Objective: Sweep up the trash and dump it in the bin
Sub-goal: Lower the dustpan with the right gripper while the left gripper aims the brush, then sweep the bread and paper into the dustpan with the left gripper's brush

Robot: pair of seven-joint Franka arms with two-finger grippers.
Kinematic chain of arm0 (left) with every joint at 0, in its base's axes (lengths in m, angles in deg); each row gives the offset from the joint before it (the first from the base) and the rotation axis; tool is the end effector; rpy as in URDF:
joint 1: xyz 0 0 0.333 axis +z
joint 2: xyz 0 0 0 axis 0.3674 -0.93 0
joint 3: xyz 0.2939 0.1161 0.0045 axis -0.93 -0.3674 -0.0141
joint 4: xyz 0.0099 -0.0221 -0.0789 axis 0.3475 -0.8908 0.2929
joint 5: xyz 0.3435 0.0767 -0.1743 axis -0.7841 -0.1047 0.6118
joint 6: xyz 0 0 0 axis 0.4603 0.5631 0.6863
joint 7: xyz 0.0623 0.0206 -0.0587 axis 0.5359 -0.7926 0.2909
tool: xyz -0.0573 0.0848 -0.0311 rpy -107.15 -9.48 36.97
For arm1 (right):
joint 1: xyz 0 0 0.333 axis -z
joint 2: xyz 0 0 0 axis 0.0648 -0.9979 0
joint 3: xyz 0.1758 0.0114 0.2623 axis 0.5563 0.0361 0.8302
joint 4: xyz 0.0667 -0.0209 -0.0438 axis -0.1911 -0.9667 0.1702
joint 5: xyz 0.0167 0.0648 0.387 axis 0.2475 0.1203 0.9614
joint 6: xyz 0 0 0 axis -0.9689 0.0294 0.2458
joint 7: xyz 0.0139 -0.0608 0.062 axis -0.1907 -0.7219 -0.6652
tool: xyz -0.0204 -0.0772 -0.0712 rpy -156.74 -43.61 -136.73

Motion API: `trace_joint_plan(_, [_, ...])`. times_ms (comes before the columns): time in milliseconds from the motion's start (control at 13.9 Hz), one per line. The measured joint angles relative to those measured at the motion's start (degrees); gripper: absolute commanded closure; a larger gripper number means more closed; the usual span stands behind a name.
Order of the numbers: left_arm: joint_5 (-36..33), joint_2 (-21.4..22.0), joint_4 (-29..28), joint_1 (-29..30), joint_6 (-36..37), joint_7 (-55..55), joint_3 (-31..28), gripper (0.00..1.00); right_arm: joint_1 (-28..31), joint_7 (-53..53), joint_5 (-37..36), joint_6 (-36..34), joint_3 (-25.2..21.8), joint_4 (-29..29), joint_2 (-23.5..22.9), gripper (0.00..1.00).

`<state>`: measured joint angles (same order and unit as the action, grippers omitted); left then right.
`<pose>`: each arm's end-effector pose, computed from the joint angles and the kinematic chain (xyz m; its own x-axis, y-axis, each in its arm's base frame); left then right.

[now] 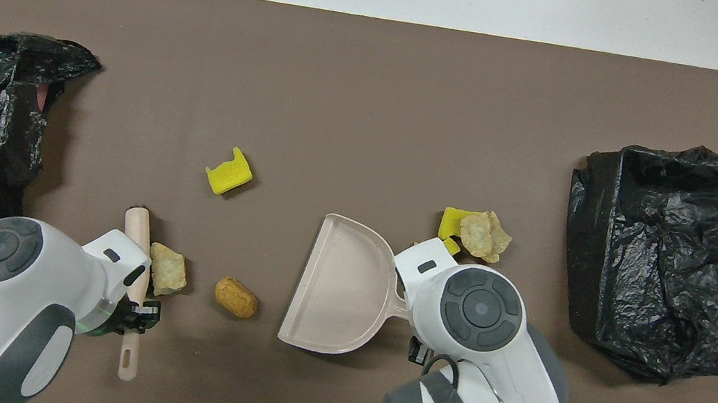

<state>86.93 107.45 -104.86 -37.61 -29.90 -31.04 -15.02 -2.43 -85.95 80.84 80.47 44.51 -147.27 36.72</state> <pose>0.3683 -0.1261 0.3648 0.9489 0.1354 -0.2849 0.1241 -0.9906 -0.0575 0.4260 0.2787 0.3865 0.2433 0.9684 -0.0553 0.9666 -0.2468 -0.0684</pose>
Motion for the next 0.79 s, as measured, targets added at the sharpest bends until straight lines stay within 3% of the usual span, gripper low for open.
trace_joint_plan(361, [5.02, -1.08, -0.18, -6.68, -3.66, 2.41, 0.17, 1.0, -1.31, 1.11, 0.01, 2.38, 0.18, -0.33, -1.45, 1.0])
trace_joint_plan(649, [11.37, -4.65, 0.61, -14.35, -11.99, 6.04, 0.21, 1.0, -1.93, 3.56, 0.0, 4.15, 0.21, -1.01, -2.38, 1.0])
trace_joint_plan(793, [13.37, -6.26, 2.84, -17.93, -12.64, 6.14, 0.24, 1.0, -2.01, 3.79, 0.0, 4.48, 0.22, -1.25, -2.38, 1.0])
